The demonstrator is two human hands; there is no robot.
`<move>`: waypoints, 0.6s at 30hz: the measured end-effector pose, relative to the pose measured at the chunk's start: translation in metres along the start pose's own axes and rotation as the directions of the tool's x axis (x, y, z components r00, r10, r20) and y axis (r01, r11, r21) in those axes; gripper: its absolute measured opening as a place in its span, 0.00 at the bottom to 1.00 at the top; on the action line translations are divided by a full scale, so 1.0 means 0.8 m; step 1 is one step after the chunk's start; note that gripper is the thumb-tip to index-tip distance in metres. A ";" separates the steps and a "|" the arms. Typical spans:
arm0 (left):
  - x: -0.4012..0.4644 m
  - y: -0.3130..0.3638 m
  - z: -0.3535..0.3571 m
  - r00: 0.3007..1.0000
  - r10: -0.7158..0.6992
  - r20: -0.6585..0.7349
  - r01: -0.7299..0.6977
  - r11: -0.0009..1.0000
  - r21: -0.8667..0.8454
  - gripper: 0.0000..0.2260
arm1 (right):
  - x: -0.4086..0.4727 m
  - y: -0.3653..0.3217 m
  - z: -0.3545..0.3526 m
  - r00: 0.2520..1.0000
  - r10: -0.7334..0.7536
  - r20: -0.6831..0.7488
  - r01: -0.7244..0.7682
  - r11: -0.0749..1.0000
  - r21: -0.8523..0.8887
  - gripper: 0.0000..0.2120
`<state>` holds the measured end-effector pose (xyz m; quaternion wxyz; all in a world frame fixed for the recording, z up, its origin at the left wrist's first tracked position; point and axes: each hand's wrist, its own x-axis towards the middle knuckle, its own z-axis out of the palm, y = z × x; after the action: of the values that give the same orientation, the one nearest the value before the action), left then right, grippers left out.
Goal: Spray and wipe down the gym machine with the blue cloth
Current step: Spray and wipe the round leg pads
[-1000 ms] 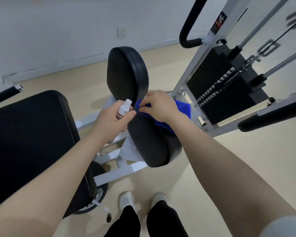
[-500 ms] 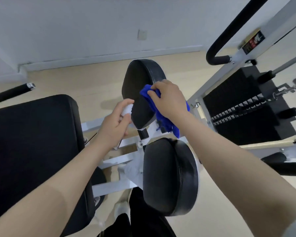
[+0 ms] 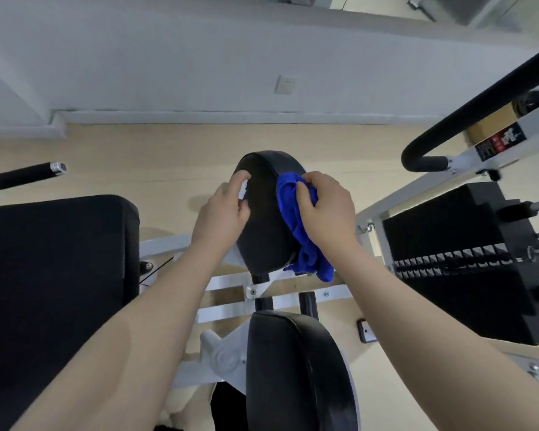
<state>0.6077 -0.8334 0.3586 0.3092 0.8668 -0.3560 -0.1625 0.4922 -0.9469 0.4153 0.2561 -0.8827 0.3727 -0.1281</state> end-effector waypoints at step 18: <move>-0.054 -0.049 0.045 0.982 -0.173 0.077 0.181 0.976 -0.123 0.17 | 0.006 0.011 0.028 0.935 -0.199 -0.293 0.147 0.970 -0.192 0.17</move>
<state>0.5799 -0.7955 0.3088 0.3371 0.8673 -0.2761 -0.2406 0.5000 -0.9475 0.3921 0.1072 -0.8993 0.3384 -0.2554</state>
